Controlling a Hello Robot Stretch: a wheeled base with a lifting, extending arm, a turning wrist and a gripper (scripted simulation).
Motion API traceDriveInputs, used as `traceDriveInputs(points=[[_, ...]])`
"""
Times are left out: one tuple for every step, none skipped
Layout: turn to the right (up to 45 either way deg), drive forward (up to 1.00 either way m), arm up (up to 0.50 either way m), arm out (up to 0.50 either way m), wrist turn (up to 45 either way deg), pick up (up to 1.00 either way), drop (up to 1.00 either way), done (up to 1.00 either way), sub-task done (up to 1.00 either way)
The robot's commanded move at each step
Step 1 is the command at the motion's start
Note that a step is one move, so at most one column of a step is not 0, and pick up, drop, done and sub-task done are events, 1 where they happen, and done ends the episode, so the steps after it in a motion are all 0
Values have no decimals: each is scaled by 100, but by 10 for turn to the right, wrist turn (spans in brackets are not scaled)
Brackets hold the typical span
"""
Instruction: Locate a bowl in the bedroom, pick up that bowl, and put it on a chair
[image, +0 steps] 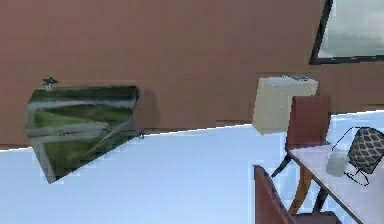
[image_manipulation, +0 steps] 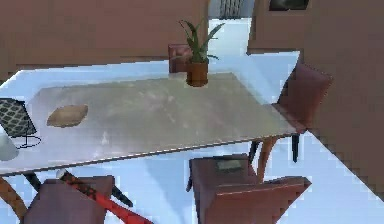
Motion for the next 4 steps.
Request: traceDriveInputs(points=[[0,80,0,0,0,0,0,0,0],[420,0,0,0,0,0,0,0,0],[30,0,0,0,0,0,0,0,0],[0,45,0,0,0,0,0,0,0]])
